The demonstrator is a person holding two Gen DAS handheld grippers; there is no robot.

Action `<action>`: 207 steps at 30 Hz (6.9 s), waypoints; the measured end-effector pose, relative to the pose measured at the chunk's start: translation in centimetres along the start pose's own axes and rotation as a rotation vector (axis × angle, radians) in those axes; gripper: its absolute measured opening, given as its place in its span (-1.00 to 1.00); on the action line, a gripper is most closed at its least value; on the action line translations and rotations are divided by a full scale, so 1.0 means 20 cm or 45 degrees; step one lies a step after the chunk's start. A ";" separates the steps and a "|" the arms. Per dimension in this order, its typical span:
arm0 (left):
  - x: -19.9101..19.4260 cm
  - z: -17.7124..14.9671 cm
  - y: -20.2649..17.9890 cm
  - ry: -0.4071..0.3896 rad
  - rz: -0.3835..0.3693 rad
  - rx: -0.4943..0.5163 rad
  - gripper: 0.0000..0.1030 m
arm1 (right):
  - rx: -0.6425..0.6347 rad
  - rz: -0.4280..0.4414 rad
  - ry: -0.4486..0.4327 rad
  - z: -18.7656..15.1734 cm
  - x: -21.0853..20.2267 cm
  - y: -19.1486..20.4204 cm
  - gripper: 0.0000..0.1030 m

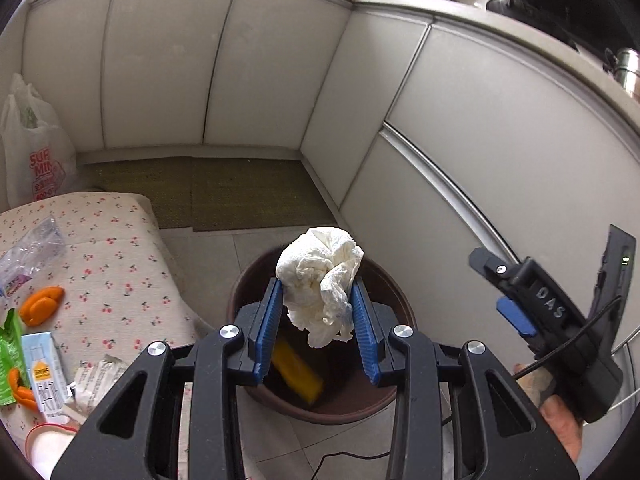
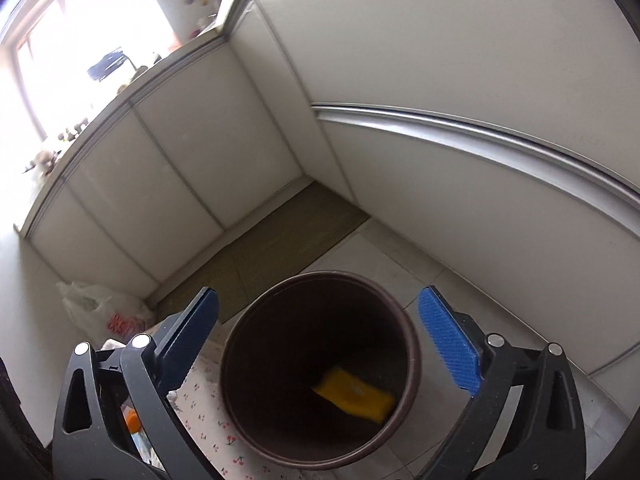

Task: Collect trash
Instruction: 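Open both tools to drop the tissue and packet into the bin, then move both tools back over the table toward the remaining trash, then grasp the paper cup with the left tool while the right tool grasps the green wrapper, then carry the green wrapper to the bin and release it with the right tool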

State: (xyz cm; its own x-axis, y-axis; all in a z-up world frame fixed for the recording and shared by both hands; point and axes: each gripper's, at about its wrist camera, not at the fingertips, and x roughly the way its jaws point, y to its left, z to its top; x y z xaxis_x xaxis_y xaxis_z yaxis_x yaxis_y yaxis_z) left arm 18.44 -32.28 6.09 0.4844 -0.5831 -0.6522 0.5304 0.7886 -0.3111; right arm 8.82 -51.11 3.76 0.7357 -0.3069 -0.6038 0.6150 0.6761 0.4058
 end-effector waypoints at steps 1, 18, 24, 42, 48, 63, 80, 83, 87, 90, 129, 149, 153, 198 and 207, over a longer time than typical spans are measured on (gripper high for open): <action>0.03 0.00 -0.02 0.010 0.000 0.005 -0.30 | 0.024 -0.022 -0.003 0.01 0.00 -0.03 0.86; 0.19 0.10 -0.06 0.049 0.085 -0.029 0.44 | -0.009 -0.170 0.031 0.01 0.08 -0.10 0.86; 0.16 0.09 -0.01 0.055 0.113 -0.032 0.44 | -0.068 -0.184 0.040 -0.01 0.08 -0.07 0.86; 0.02 -0.04 0.38 0.080 0.250 -0.185 0.51 | -0.369 -0.147 0.110 -0.19 0.14 0.33 0.86; -0.06 -0.11 0.63 0.084 0.312 -0.298 0.51 | -0.482 -0.089 0.154 -0.30 0.17 0.55 0.86; -0.34 -0.26 1.25 0.075 0.503 -0.535 0.51 | -0.736 0.214 0.298 -0.69 0.14 1.15 0.86; -0.90 -0.60 1.84 0.035 0.806 -0.790 0.51 | -1.022 0.444 0.356 -1.09 -0.01 1.54 0.86; -1.06 -0.72 1.93 0.008 0.910 -0.848 0.51 | -1.105 0.470 0.380 -1.19 -0.05 1.60 0.86; -1.20 -0.82 2.03 -0.011 0.950 -0.897 0.51 | -1.159 0.502 0.394 -1.25 -0.10 1.63 0.86; -1.23 -0.84 2.09 -0.001 0.882 -0.941 0.51 | -1.176 0.500 0.399 -1.27 -0.11 1.66 0.86; -1.31 -0.90 2.12 -0.155 0.427 -0.964 -0.93 | -1.140 0.386 1.105 -1.48 0.46 2.04 0.21; -1.35 -0.95 2.19 -0.169 0.328 -1.085 -0.93 | -1.182 0.480 0.905 -1.53 0.30 2.01 -0.87; -1.38 -0.95 2.18 -0.200 0.323 -1.085 -0.93 | -1.165 0.557 0.803 -1.44 0.12 1.96 -0.88; -1.10 -0.97 2.18 -0.230 0.423 -1.249 -0.50 | -0.745 0.856 0.465 -0.87 -0.31 1.36 -0.87; -1.18 -0.71 1.85 -0.321 0.405 -0.978 -0.49 | -0.669 0.878 0.375 -0.72 -0.36 1.26 -0.87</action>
State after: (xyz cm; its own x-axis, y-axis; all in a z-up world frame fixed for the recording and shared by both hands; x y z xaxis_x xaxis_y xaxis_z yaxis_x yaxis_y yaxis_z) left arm 16.66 13.43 0.20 0.7178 -0.2666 -0.6432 -0.2289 0.7821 -0.5796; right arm 14.98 -22.17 8.52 0.7458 0.4123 -0.5232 -0.1949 0.8861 0.4204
